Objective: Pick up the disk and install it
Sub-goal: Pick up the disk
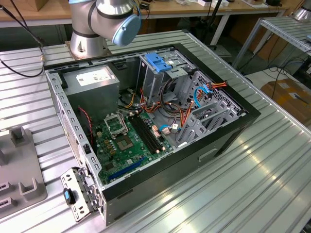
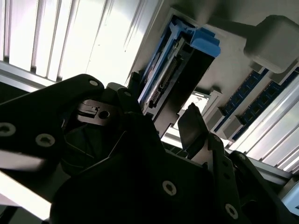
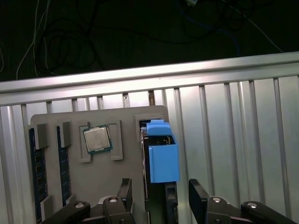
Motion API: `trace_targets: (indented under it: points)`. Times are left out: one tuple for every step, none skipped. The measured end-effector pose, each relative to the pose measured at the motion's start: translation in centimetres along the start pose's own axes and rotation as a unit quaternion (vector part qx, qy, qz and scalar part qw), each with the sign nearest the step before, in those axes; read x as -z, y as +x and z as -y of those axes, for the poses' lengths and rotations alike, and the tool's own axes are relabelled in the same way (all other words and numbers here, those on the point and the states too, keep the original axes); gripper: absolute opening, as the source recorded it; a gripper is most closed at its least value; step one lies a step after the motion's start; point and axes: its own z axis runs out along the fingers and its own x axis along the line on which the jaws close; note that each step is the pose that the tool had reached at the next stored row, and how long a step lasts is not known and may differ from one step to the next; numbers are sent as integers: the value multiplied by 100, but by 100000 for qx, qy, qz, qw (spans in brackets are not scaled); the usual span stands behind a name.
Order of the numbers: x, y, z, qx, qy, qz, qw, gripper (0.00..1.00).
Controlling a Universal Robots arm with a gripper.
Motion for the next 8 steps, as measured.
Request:
trace_targets:
  points:
    - [-6,-2,3,127,5,-10,100000,60]
    - [-11,-3,4,184,1,-29,100000,60]
    - [-13,-4,3,188,-7,-36,100000,60]
    - [-14,-4,3,184,-6,-36,100000,60]
    - [-15,-4,3,186,-2,-34,100000,60]
    - [-15,-5,3,186,0,-31,100000,60]
    - [-15,-4,3,185,-1,-32,100000,60]
    - [-15,-4,3,189,0,-30,100000,60]
